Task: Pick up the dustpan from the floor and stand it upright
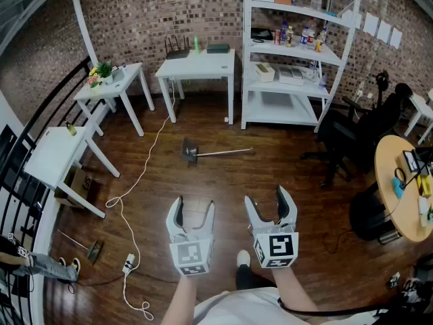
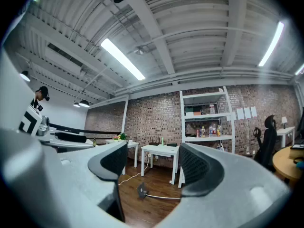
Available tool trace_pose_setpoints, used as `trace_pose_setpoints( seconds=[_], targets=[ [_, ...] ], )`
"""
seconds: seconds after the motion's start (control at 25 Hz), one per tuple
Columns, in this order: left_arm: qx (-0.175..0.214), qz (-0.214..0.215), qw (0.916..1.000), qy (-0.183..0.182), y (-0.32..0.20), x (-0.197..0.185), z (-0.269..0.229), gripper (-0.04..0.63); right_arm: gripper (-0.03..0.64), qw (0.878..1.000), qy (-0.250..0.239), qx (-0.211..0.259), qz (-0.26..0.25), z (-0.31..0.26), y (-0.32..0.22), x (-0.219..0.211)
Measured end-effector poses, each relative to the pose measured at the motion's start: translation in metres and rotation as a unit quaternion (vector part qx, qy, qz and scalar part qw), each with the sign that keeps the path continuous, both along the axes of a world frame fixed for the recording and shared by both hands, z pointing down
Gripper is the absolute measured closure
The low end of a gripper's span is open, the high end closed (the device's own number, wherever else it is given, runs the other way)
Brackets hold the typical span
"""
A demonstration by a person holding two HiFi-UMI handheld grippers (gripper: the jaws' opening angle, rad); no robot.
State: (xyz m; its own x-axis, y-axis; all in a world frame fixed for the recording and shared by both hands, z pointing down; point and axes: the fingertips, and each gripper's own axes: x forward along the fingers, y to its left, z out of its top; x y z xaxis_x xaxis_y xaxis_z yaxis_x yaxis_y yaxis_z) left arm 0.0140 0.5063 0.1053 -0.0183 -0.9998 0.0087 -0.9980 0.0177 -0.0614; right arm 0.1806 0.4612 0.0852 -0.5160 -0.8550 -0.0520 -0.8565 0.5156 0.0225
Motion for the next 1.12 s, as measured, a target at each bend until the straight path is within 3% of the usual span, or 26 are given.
trace_pose_setpoints(
  seconds=[0.28,0.6,0.88,1.12],
  targets=[
    [0.01,-0.01,0.9999,0.008,-0.111,0.013,-0.001,0.233,0.291,1.0,-0.015,0.022,0.003,-0.011,-0.124,0.022],
    [-0.014,-0.02,0.9995,0.022,-0.198,0.01,0.03,0.233,0.296,1.0,-0.001,-0.009,-0.029,0.02,-0.203,0.011],
    [-0.015,0.001,0.9992,0.036,-0.293,-0.021,0.051,0.233,0.301,0.999,0.012,-0.017,-0.026,0.047,-0.286,-0.026],
    [-0.02,0.017,0.9984,0.049,-0.423,-0.081,0.07,0.233,0.304,0.999,0.022,-0.036,-0.009,0.069,-0.412,-0.082]
  ],
)
